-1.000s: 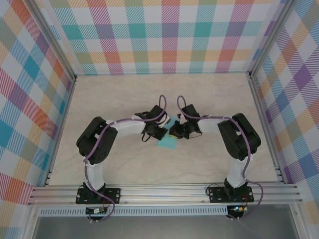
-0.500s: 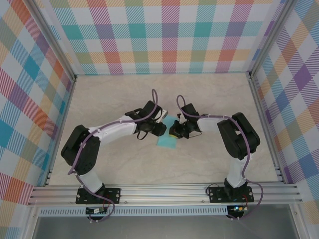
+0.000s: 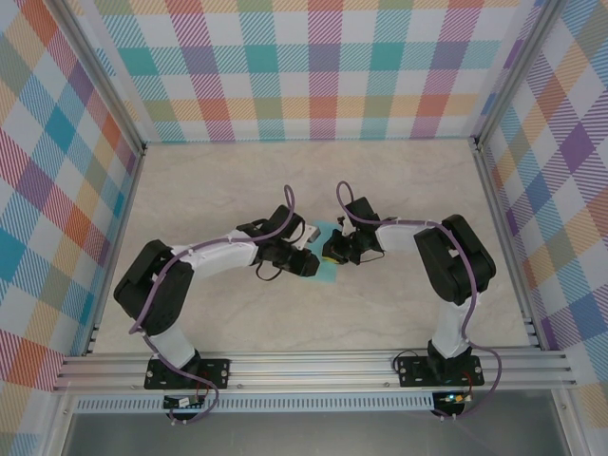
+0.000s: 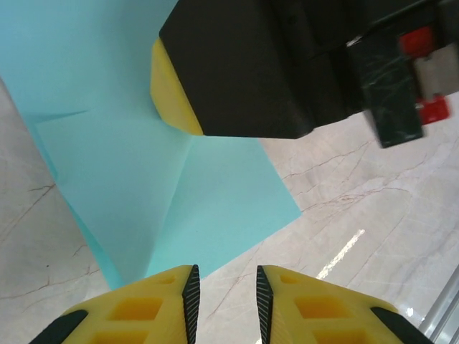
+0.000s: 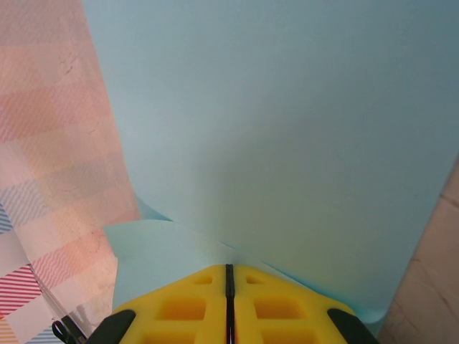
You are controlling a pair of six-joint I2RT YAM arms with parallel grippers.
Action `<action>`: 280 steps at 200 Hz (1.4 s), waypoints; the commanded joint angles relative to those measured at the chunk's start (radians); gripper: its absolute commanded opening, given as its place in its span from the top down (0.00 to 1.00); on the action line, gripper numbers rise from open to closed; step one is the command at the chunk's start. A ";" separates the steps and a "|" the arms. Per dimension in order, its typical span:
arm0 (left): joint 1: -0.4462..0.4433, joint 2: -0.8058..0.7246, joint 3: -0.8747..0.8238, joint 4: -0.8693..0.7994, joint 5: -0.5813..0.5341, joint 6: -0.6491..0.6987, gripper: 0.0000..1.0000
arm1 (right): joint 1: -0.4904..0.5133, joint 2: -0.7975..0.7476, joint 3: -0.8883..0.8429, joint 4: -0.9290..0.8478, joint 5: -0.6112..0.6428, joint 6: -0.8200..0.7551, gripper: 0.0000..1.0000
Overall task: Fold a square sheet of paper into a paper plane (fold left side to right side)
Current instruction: Fold the triangle a second time at the center of the table.
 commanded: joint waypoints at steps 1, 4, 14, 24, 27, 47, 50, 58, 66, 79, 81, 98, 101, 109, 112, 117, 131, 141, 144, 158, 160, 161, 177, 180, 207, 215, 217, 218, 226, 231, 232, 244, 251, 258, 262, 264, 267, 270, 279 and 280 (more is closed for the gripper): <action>0.011 0.037 -0.009 0.018 0.011 -0.009 0.71 | 0.002 0.034 -0.003 -0.056 0.034 -0.022 0.91; 0.011 0.042 -0.012 0.018 0.010 -0.009 0.71 | 0.002 0.034 -0.003 -0.056 0.033 -0.021 0.91; 0.011 0.054 -0.011 0.018 0.001 -0.009 0.72 | 0.002 0.034 -0.002 -0.058 0.032 -0.023 0.91; 0.011 0.064 -0.013 0.018 -0.005 -0.009 0.72 | 0.002 0.034 -0.001 -0.059 0.033 -0.023 0.91; 0.012 0.069 -0.014 0.018 -0.008 -0.008 0.73 | 0.002 0.034 -0.001 -0.059 0.033 -0.023 0.91; 0.011 0.076 -0.025 0.018 -0.021 -0.010 0.74 | 0.003 0.035 -0.001 -0.060 0.032 -0.024 0.91; 0.011 0.076 -0.026 0.018 -0.023 -0.010 0.74 | 0.003 0.034 0.000 -0.061 0.032 -0.024 0.91; 0.011 0.077 -0.032 0.018 -0.032 -0.010 0.74 | 0.003 0.034 0.000 -0.061 0.031 -0.026 0.91; 0.011 0.074 -0.037 0.051 -0.039 -0.011 0.75 | 0.003 0.035 0.000 -0.062 0.032 -0.026 0.91; 0.012 0.068 -0.045 0.058 -0.041 -0.015 0.75 | 0.003 0.034 0.000 -0.063 0.031 -0.028 0.91; 0.012 0.068 -0.046 0.059 -0.039 -0.016 0.75 | 0.003 0.034 0.000 -0.063 0.032 -0.028 0.91; 0.012 0.067 -0.054 0.064 -0.031 -0.022 0.76 | 0.003 0.035 0.001 -0.062 0.032 -0.028 0.91; 0.012 0.068 -0.054 0.065 -0.029 -0.022 0.76 | 0.003 0.034 0.002 -0.064 0.032 -0.028 0.91; 0.012 0.068 -0.058 0.067 -0.031 -0.025 0.76 | 0.004 0.034 0.003 -0.064 0.033 -0.028 0.91; 0.012 0.069 -0.060 0.069 -0.031 -0.025 0.76 | 0.004 0.034 0.002 -0.064 0.033 -0.028 0.91; 0.013 0.067 -0.064 0.071 -0.036 -0.027 0.77 | 0.004 0.034 0.002 -0.064 0.032 -0.029 0.91; 0.014 0.063 -0.076 0.077 -0.052 -0.031 0.78 | 0.005 0.035 0.002 -0.065 0.032 -0.029 0.91; 0.013 0.062 -0.082 0.080 -0.059 -0.033 0.78 | 0.003 0.034 0.004 -0.066 0.032 -0.031 0.91; 0.012 0.060 -0.083 0.080 -0.060 -0.033 0.78 | 0.004 0.034 0.004 -0.067 0.032 -0.031 0.91; 0.014 0.058 -0.092 0.084 -0.060 -0.036 0.80 | 0.004 0.035 0.004 -0.069 0.034 -0.031 0.91; 0.014 0.059 -0.093 0.085 -0.059 -0.038 0.80 | 0.004 0.035 0.004 -0.069 0.033 -0.031 0.91; 0.014 0.058 -0.094 0.085 -0.059 -0.038 0.80 | 0.004 0.035 0.004 -0.070 0.034 -0.031 0.91; 0.014 0.055 -0.107 0.088 -0.061 -0.044 0.81 | 0.004 0.035 0.005 -0.072 0.036 -0.032 0.91; 0.014 0.054 -0.109 0.088 -0.062 -0.045 0.81 | 0.005 0.035 0.006 -0.072 0.035 -0.031 0.91; 0.022 0.021 -0.151 0.098 -0.079 -0.057 0.83 | 0.003 0.035 0.007 -0.078 0.039 -0.034 0.91; 0.028 0.009 -0.164 0.101 -0.080 -0.061 0.84 | 0.004 0.036 0.007 -0.082 0.041 -0.034 0.91; 0.028 0.008 -0.167 0.101 -0.079 -0.061 0.84 | 0.005 0.036 0.008 -0.082 0.040 -0.035 0.91; 0.030 0.006 -0.169 0.102 -0.079 -0.062 0.84 | 0.004 0.036 0.008 -0.082 0.039 -0.035 0.91; 0.036 -0.006 -0.183 0.104 -0.077 -0.067 0.84 | 0.005 0.036 0.008 -0.081 0.039 -0.035 0.91; 0.042 -0.014 -0.190 0.107 -0.076 -0.069 0.84 | 0.005 0.036 0.008 -0.082 0.039 -0.035 0.91; 0.043 -0.014 -0.192 0.107 -0.076 -0.070 0.84 | 0.005 0.036 0.008 -0.082 0.039 -0.035 0.91; 0.054 -0.032 -0.206 0.110 -0.067 -0.074 0.84 | 0.004 0.035 0.008 -0.083 0.039 -0.036 0.91; 0.061 -0.041 -0.212 0.110 -0.057 -0.074 0.84 | 0.006 0.035 0.009 -0.083 0.039 -0.035 0.91; 0.064 -0.053 -0.217 0.108 -0.048 -0.074 0.84 | 0.004 0.036 0.010 -0.082 0.039 -0.035 0.91; 0.064 -0.062 -0.221 0.108 -0.041 -0.074 0.84 | 0.004 0.036 0.010 -0.083 0.039 -0.035 0.91; 0.066 -0.065 -0.223 0.109 -0.039 -0.073 0.84 | 0.005 0.035 0.010 -0.083 0.039 -0.036 0.91; 0.067 -0.072 -0.224 0.110 -0.034 -0.072 0.84 | 0.005 0.036 0.010 -0.084 0.039 -0.037 0.91; 0.067 -0.079 -0.227 0.110 -0.024 -0.072 0.84 | 0.006 0.036 0.010 -0.084 0.039 -0.037 0.91; 0.066 -0.101 -0.233 0.116 0.012 -0.070 0.84 | 0.005 0.036 0.010 -0.083 0.040 -0.036 0.91; 0.066 -0.103 -0.233 0.119 0.016 -0.070 0.84 | 0.005 0.035 0.010 -0.083 0.039 -0.036 0.91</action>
